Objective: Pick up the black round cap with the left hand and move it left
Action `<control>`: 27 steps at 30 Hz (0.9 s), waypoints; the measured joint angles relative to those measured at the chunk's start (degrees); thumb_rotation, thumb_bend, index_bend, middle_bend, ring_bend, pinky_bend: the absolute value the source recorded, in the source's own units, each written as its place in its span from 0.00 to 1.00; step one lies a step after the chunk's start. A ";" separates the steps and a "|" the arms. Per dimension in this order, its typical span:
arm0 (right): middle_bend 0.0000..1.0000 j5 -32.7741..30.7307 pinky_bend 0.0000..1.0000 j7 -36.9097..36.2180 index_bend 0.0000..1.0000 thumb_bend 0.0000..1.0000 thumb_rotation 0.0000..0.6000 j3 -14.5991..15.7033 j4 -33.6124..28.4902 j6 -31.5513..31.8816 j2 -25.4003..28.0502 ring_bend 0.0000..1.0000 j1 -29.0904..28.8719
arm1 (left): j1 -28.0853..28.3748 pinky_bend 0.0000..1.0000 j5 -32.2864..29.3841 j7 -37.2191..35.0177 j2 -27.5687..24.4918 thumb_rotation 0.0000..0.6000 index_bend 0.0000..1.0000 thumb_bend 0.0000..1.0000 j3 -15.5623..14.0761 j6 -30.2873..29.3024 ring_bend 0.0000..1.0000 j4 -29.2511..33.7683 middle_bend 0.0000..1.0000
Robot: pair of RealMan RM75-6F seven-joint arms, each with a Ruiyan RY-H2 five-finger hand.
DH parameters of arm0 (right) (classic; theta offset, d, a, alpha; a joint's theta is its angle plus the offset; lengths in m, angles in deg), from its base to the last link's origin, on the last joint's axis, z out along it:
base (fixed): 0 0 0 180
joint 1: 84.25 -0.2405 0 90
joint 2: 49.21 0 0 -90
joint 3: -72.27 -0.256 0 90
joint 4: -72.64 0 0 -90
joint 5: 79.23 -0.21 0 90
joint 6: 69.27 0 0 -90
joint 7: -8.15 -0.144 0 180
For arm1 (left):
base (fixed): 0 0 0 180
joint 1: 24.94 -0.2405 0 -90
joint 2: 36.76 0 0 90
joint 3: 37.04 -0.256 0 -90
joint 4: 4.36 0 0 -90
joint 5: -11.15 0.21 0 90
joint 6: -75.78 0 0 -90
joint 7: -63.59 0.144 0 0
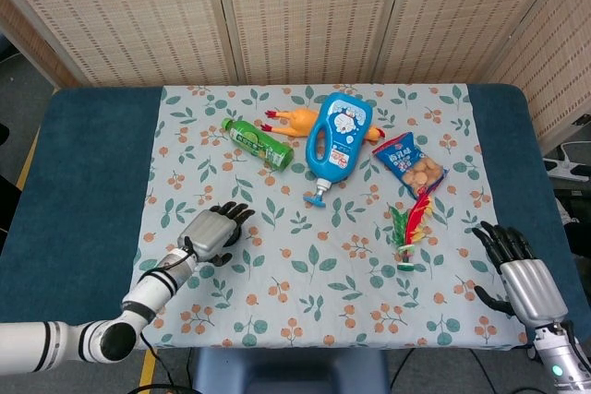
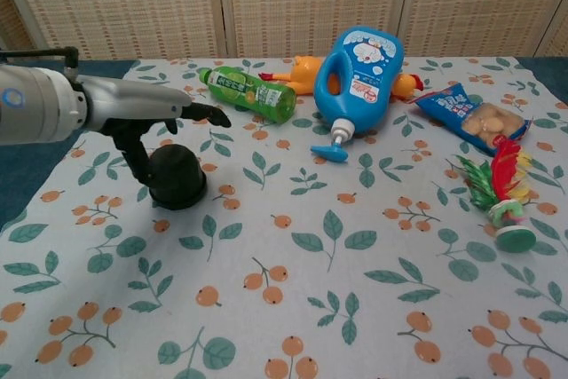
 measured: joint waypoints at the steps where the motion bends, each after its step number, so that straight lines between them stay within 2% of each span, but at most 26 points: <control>1: 0.00 0.13 0.00 -0.31 0.00 0.16 1.00 0.10 -0.02 -0.12 0.14 0.00 -0.04 | 0.97 0.13 -1.03 0.92 1.03 1.00 0.00 0.34 -0.48 -0.44 0.00 -1.04 0.00; 7: 0.00 0.34 0.00 -1.44 0.00 0.16 1.00 0.24 0.06 0.09 0.71 0.00 0.03 | 4.81 0.12 -6.13 3.59 5.83 1.00 0.00 0.34 -3.59 -3.59 0.00 -6.19 0.00; 15: 0.00 0.43 0.00 -1.77 0.00 0.16 1.00 0.36 -0.09 -0.20 0.89 0.00 -0.09 | 7.27 0.13 -9.37 4.75 8.40 1.00 0.00 0.33 -5.40 -3.79 0.00 -10.16 0.00; 24: 0.00 0.54 0.00 -2.06 0.00 0.16 1.00 0.46 -0.14 -0.17 1.03 0.00 -0.05 | 10.30 0.17 -14.01 8.87 10.25 1.00 0.00 0.34 -7.98 -5.53 0.00 -11.99 0.00; 27: 0.00 0.74 0.00 -2.33 0.00 0.16 1.00 0.56 -0.18 -0.24 1.10 0.00 -0.09 | 10.57 0.22 -14.42 9.41 10.50 1.00 0.00 0.34 -8.33 -6.15 0.00 -12.08 0.00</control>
